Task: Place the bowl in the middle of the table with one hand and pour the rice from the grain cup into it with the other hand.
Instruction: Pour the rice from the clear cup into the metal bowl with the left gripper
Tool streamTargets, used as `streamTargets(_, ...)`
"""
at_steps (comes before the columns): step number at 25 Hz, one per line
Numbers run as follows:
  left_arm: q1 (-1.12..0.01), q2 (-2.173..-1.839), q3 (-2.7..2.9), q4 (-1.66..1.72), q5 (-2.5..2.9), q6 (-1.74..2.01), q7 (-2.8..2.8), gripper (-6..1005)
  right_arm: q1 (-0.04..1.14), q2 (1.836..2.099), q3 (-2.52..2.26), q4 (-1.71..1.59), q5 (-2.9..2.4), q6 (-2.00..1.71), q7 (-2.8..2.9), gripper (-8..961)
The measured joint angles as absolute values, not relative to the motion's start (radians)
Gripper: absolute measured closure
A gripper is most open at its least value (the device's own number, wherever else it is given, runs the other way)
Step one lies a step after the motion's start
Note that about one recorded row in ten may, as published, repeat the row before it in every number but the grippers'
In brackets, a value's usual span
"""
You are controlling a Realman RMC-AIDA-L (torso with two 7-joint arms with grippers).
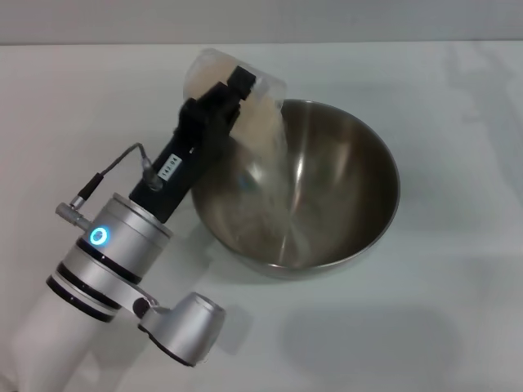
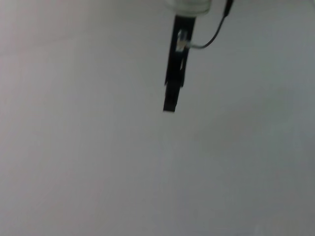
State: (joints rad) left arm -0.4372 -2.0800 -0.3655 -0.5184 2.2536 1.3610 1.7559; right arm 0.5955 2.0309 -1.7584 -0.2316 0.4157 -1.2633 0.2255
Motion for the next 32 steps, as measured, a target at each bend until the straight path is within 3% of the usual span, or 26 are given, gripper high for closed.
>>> streamTargets(14, -0.434, -2.08, -0.337, -0.5, 2.288, 1.356, 2.088, 942, 0.593, 2.031, -1.756, -0.233, 0.416, -1.268, 0.225, 489)
streamTargets(32, -0.419, -2.08, -0.298, -0.504, 2.295, 1.338, 2.086, 924, 0.583, 2.036, -1.757, -0.239, 0.416, -1.272, 0.225, 473)
